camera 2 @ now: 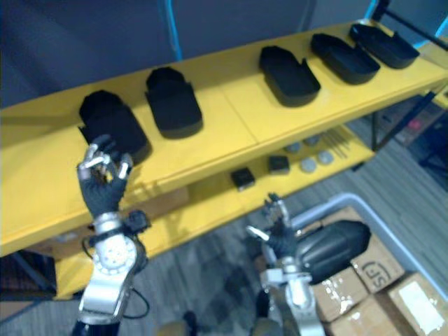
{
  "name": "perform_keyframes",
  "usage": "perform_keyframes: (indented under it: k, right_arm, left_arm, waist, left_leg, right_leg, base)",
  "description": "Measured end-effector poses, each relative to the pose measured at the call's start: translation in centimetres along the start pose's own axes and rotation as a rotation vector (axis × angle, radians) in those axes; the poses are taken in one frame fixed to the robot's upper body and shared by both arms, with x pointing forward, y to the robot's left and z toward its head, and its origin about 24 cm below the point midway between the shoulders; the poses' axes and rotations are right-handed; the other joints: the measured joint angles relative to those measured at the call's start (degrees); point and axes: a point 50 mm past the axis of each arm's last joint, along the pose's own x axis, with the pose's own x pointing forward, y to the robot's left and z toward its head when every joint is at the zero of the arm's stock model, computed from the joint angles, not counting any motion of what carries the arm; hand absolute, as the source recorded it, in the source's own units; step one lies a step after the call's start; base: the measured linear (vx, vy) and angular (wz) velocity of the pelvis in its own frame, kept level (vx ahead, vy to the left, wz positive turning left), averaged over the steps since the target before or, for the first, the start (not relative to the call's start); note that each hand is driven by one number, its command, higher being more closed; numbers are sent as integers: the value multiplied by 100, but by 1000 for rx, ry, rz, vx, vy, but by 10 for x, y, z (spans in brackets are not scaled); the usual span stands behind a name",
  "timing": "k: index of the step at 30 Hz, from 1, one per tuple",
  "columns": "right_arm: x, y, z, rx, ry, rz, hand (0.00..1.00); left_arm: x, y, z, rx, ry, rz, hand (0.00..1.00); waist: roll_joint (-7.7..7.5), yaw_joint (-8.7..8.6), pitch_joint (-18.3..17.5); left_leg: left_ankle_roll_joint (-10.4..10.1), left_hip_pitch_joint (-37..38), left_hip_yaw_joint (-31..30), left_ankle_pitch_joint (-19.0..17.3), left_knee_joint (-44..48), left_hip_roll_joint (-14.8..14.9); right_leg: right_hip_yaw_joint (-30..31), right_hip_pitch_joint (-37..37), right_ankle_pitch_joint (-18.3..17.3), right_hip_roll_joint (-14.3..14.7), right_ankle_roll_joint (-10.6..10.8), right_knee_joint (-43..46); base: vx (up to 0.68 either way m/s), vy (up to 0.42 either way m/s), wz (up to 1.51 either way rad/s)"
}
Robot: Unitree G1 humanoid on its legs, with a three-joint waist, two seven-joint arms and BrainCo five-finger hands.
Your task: Walk over and take plastic housings, then place them on the shelf
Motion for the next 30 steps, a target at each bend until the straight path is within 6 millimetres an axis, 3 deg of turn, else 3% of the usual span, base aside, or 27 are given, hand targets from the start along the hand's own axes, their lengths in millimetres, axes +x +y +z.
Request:
perform_keyframes:
  k: [3,10,15,16,19,23,30]
  right_arm:
    - [2,-2,2,-7,-2,20,0]
    - [1,-9,-2,-20,27,52,0]
    - [1,-14,1,-32,20,76,0]
    - [1,-14,1,-35,20,77,0]
    - [0,-14,2,-37,19,89,0]
    - [0,-10,0,-23,16,92,0]
    - [0,-3,-3,-12,20,80,0]
  left_arm:
    - [5,-1,-10,112,20,-12,0]
    - [32,0,6,487,-188,-23,0]
    - [37,7,-14,639,-127,-55,0]
    - [37,8,-14,639,-127,-44,100]
    - [37,10,-9,579,-170,43,100]
    - [22,6,19,235,-261,154,100]
    - [0,4,63,-266,-494,189,100]
  waist:
    - [-1,-15,-1]
    - [3,-42,-5]
    - [21,-127,-32]
    - [21,-137,-32]
    - [29,-156,-37]
    - [36,-154,-79]
    - [119,-154,-200]
  left_leg:
    - [0,-9,68,0,1,3]
    - [0,-27,143,0,9,1]
    - [-1,-27,200,-1,7,1]
    - [-1,-27,201,-1,7,1]
    - [-1,-27,202,-1,7,0]
    - [-1,-27,190,0,6,-4]
    - [0,-1,71,-1,18,-7]
  right_leg:
    - [84,-59,31,5,-7,-1]
    - [164,-134,62,3,-16,1]
    - [188,-151,64,3,-15,1]
    - [189,-151,64,3,-14,1]
    - [193,-151,66,3,-13,0]
    - [191,-146,66,0,-12,0]
    - [136,-62,65,-1,-13,0]
  base:
    - [-50,0,-15]
    - [-41,-2,-6]
    - [-18,-1,-2]
    - [-35,-4,0]
    - [-11,-2,0]
    - [-28,-5,1]
    - [-43,-9,5]
